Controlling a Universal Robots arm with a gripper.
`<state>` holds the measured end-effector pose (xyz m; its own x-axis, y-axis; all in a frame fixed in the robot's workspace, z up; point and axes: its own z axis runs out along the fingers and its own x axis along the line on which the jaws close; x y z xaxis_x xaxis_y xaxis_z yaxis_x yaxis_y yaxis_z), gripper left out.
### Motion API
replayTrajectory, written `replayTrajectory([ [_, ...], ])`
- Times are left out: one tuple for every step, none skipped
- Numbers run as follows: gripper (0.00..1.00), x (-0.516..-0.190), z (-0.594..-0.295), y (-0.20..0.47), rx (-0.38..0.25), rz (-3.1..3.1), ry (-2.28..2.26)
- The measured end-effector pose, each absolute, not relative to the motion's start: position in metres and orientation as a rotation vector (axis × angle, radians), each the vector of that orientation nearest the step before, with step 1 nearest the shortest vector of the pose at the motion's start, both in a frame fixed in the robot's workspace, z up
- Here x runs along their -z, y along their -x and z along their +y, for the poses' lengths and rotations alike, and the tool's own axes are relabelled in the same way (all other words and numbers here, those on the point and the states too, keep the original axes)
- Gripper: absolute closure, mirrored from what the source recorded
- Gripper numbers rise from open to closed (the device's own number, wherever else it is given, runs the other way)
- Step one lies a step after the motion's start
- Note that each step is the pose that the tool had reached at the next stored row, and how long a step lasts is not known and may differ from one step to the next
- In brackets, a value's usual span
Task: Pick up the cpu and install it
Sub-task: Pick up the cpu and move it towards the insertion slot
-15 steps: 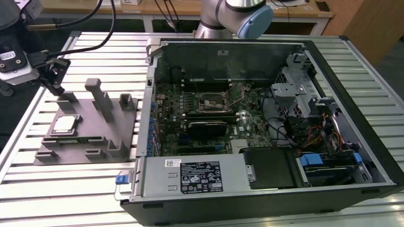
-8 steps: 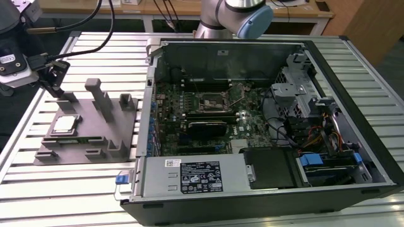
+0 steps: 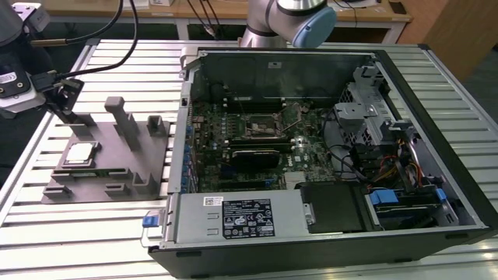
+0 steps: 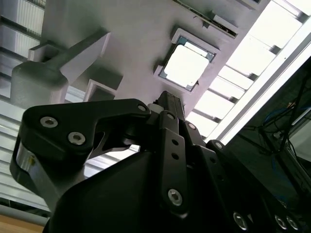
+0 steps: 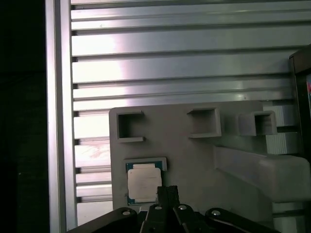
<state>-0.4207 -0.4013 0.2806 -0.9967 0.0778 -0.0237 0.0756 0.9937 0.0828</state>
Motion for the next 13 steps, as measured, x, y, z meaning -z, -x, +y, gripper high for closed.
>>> replayTrajectory([
  [0.89, -0.280, -0.401, 0.421, -0.128, 3.110, -0.120],
  [0.89, -0.279, -0.402, 0.422, -0.128, 3.110, -0.120],
  [0.89, -0.278, -0.402, 0.423, -0.128, 3.110, -0.120],
  [0.89, -0.277, -0.402, 0.423, -0.128, 3.110, -0.120],
  [0.89, -0.276, -0.402, 0.424, -0.128, 3.110, -0.120],
  [0.89, -0.276, -0.402, 0.425, -0.128, 3.110, -0.120],
  [0.89, -0.275, -0.402, 0.425, -0.128, 3.110, -0.120],
  [0.89, -0.274, -0.402, 0.426, -0.128, 3.110, -0.120],
  [0.89, -0.273, -0.402, 0.427, -0.128, 3.110, -0.120],
  [0.89, -0.272, -0.402, 0.427, -0.127, 3.110, -0.119],
  [0.89, -0.271, -0.402, 0.427, -0.128, 3.110, -0.119],
  [0.89, -0.270, -0.402, 0.428, -0.127, 3.110, -0.120],
  [0.89, -0.269, -0.403, 0.428, -0.127, 3.110, -0.120],
])
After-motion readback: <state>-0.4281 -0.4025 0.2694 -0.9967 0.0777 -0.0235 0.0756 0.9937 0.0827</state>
